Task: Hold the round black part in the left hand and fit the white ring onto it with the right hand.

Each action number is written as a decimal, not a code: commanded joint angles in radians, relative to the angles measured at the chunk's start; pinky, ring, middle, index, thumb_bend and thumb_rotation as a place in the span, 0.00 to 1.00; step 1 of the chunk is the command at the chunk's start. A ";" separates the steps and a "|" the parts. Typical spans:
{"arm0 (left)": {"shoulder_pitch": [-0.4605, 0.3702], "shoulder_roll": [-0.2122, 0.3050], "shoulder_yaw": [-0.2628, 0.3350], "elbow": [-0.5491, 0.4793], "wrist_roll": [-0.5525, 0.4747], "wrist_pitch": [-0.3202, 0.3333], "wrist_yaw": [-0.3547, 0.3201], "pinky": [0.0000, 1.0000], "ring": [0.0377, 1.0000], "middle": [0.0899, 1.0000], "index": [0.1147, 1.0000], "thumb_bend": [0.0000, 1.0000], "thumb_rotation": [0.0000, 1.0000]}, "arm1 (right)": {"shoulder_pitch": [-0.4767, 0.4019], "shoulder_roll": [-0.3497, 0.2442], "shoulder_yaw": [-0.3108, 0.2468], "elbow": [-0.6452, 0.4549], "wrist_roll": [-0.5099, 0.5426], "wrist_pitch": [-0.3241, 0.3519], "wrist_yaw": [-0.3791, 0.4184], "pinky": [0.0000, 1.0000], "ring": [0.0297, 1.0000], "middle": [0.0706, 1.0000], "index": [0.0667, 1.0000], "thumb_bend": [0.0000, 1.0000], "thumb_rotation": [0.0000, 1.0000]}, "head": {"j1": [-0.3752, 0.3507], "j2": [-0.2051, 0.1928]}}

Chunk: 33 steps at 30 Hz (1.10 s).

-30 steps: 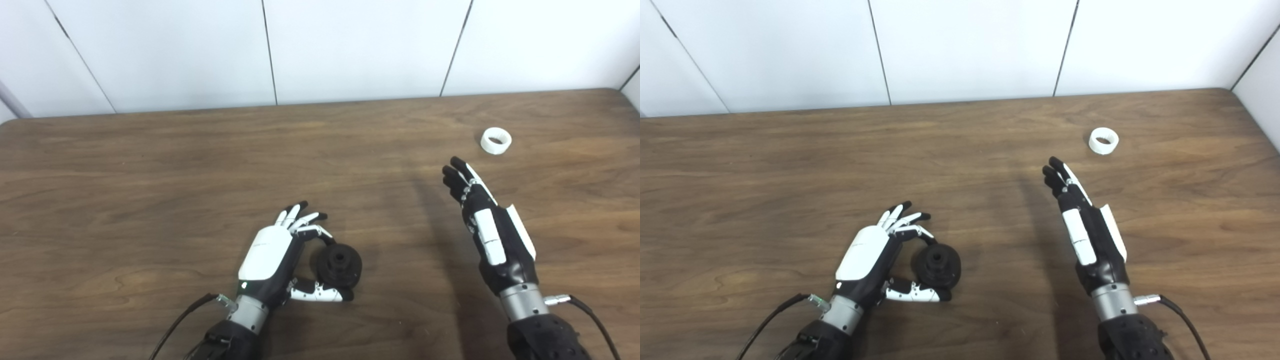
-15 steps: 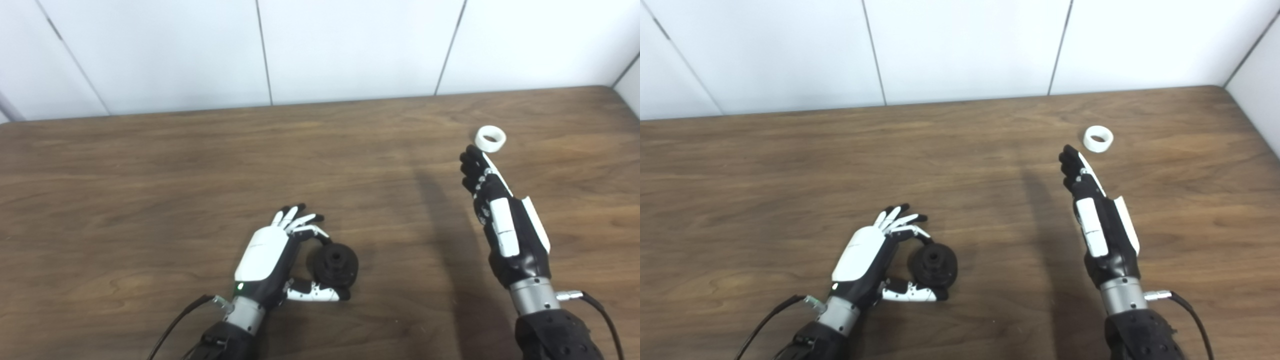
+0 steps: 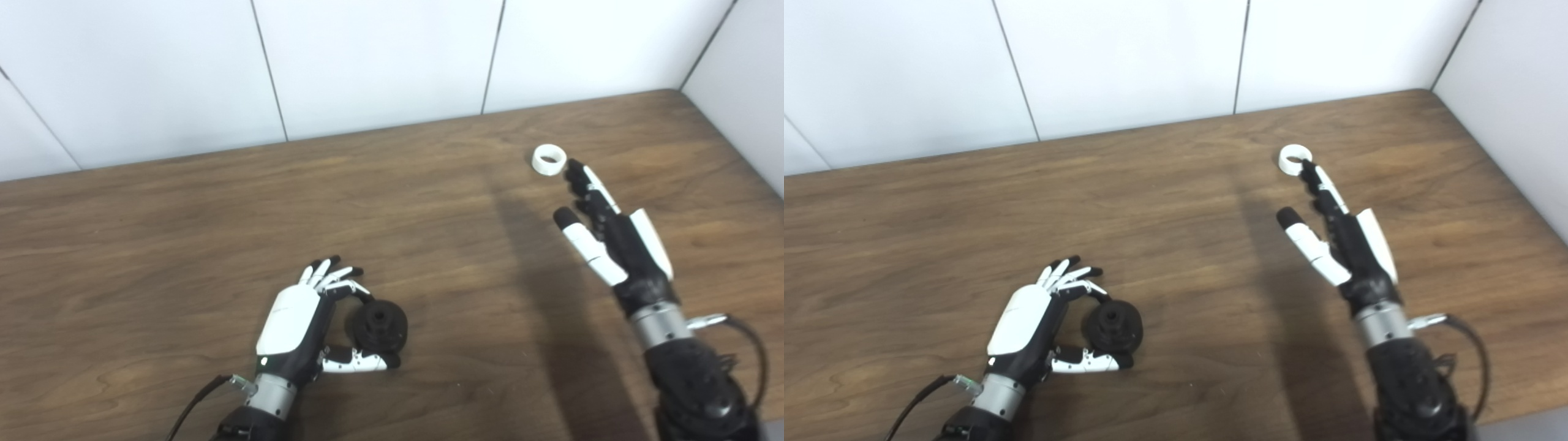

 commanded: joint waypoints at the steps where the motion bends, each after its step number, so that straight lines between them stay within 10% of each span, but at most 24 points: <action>1: 0.010 0.012 -0.018 0.039 0.010 -0.001 -0.038 1.00 0.97 0.83 0.42 0.52 0.06 | -0.070 -0.058 0.005 -0.008 -0.057 -0.002 0.007 0.92 0.95 0.96 0.95 0.57 0.80 | -0.001 0.001; 16: 0.012 0.014 -0.010 0.077 0.009 -0.040 -0.003 1.00 0.96 0.82 0.42 0.52 0.06 | -0.289 -0.275 0.041 0.222 -0.186 0.077 0.064 0.91 0.97 0.96 0.89 0.75 0.45 | -0.034 -0.028; 33: 0.031 0.010 -0.014 0.076 0.010 -0.036 0.001 1.00 0.96 0.82 0.42 0.52 0.06 | -0.475 -0.392 0.161 0.491 -0.257 0.073 0.112 0.96 0.97 0.95 0.87 0.80 0.33 | -0.019 -0.033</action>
